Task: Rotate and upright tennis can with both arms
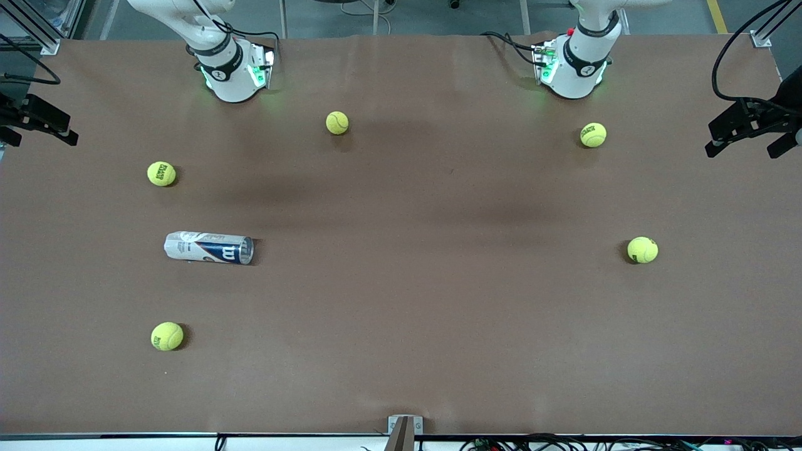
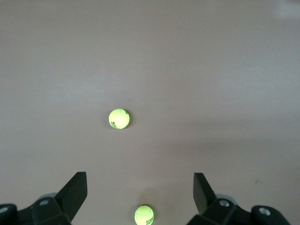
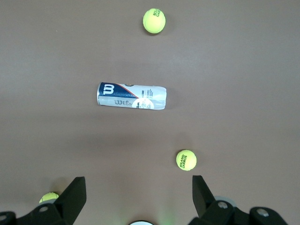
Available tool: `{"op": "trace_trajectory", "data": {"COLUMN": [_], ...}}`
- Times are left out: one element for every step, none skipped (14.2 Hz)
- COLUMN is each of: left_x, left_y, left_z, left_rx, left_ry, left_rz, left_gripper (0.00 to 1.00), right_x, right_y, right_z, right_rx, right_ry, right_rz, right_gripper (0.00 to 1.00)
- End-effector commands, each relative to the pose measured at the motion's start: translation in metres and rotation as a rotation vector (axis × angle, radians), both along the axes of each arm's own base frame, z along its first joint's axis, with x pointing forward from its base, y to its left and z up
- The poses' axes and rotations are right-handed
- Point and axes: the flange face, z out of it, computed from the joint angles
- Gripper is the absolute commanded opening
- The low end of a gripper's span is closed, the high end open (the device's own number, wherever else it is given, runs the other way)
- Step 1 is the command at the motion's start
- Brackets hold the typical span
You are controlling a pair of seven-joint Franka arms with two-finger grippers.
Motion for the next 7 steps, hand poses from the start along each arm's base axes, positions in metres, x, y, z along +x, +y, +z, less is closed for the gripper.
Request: {"op": "trace_trajectory", "data": {"left_x": [-0.0023, -0.0004, -0.0005, -0.0006, -0.0011, -0.0006, -0.0006], "left_y": [0.0029, 0.0027, 0.0009, 0.0012, 0.0021, 0.0019, 0.0019], "left_z": [0.0035, 0.0032, 0.0032, 0.0023, 0.0031, 0.0023, 0.0023], "left_rx": [0.024, 0.023, 0.020, 0.015, 0.016, 0.015, 0.015], "left_ry": [-0.011, -0.006, -0.006, -0.003, -0.005, -0.003, -0.003], "left_rz": [-0.021, -0.026, -0.015, -0.011, -0.020, -0.020, -0.019], "left_gripper": [1.00, 1.00, 1.00, 1.00, 1.00, 1.00, 1.00], "right_x": [-0.0103, -0.0103, -0.0104, -0.0104, -0.0104, -0.0099, -0.0095], "right_y": [-0.0002, -0.0002, -0.0002, -0.0002, -0.0002, -0.0002, -0.0002], "right_z": [0.0033, 0.0033, 0.0032, 0.0032, 0.0032, 0.0024, 0.0016], "right_rx": [0.018, 0.018, 0.018, 0.018, 0.018, 0.018, 0.018], "right_ry": [-0.006, -0.006, -0.005, -0.005, -0.005, -0.003, -0.002], "right_rz": [-0.007, -0.006, -0.006, -0.006, -0.006, -0.006, -0.006], "right_gripper": [1.00, 1.00, 1.00, 1.00, 1.00, 1.00, 1.00]}}
